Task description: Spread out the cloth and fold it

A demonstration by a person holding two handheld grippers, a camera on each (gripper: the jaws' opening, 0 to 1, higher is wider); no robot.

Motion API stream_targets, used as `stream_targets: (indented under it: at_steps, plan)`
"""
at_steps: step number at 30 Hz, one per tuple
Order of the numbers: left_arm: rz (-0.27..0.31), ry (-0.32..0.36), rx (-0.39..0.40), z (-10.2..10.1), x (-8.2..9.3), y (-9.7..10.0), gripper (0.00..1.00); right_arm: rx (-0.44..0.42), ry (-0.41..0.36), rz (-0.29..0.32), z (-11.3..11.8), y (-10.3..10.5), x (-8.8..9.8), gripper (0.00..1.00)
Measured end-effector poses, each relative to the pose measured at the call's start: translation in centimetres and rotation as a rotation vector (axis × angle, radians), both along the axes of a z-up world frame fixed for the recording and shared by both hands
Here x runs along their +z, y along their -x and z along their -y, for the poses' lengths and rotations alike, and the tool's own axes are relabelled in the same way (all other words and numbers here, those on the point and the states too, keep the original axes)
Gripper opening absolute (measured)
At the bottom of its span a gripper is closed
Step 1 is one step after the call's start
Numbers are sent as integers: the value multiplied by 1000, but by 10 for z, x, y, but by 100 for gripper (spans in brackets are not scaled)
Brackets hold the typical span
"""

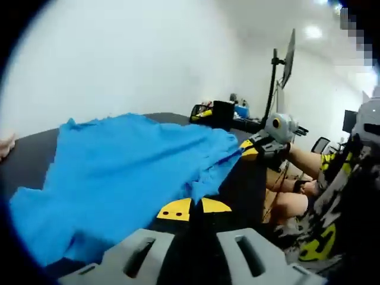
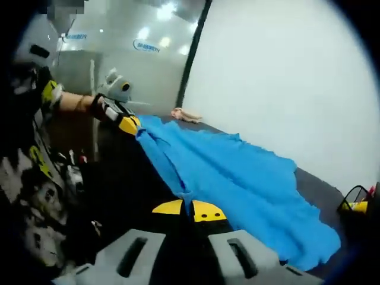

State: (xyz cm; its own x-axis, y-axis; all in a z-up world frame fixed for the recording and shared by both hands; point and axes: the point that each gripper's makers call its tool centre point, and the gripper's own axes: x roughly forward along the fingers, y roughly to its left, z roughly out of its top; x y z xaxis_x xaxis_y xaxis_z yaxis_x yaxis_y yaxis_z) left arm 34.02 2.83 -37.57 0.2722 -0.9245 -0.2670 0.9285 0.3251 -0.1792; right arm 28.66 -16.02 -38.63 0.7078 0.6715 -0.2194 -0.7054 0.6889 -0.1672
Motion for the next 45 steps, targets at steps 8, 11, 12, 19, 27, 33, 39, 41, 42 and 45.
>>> stream_targets:
  at_steps: [8,11,12,19,27,33,39,41,42,45]
  plan:
    - [55,-207,-159,-14,-59,46,2,40,96,-121,-6,36,-44,2]
    - [-32,-103,-92,-15,-53,43,2,31,52,-68,-11,39,-42,3]
    - [-72,-78,-77,-16,-52,43,2,22,31,-73,-8,41,-40,3]
    - [-115,252,9,-38,5,21,13,-240,-190,29,79,15,15,14]
    - [101,222,601,-147,7,-146,18,-900,-241,-13,287,-73,-6,14]
    - [76,234,604,-151,-3,-154,16,-904,-171,-98,287,-85,-31,3]
    - [30,244,590,-150,-6,-146,16,-934,-241,64,289,-39,21,0]
    - [12,266,593,-152,-5,-147,16,-945,-219,45,291,-23,21,0]
    - [-2,294,604,-156,-3,-150,16,-961,-192,25,294,-15,16,0]
    - [-33,327,634,-164,-3,-152,16,-989,-107,-43,307,-13,-17,0]
